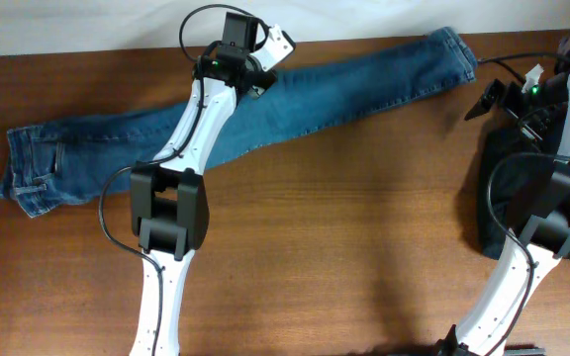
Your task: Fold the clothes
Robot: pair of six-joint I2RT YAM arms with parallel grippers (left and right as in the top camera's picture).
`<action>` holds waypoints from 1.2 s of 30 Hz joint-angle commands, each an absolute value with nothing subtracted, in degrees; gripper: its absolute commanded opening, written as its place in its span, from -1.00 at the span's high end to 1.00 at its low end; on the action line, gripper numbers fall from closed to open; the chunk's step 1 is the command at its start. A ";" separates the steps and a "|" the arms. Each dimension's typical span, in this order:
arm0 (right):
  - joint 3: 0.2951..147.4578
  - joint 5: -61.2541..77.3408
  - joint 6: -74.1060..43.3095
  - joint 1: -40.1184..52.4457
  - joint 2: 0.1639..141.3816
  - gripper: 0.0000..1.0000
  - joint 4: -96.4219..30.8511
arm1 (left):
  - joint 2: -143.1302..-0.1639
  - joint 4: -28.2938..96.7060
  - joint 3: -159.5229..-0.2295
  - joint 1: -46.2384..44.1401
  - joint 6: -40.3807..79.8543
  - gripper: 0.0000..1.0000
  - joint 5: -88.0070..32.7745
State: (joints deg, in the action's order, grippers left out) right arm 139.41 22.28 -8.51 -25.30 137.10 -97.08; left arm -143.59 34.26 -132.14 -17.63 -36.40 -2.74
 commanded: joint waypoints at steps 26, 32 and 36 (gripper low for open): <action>140.16 12.80 -3.90 -9.80 143.98 0.54 -59.24 | -138.19 53.23 -133.67 -15.11 -8.40 -0.98 8.67; 140.16 13.08 -4.10 -9.74 149.69 0.92 -52.27 | -137.75 64.97 -133.67 -15.11 -8.12 -0.11 3.57; 140.16 13.47 -4.80 -9.69 151.68 0.92 -46.87 | -137.78 67.18 -133.67 -15.11 -5.10 0.44 3.14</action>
State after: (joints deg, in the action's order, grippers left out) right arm 139.63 14.13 -4.23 -9.76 151.41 -49.15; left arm -140.03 66.63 -132.66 -15.14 -7.94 5.23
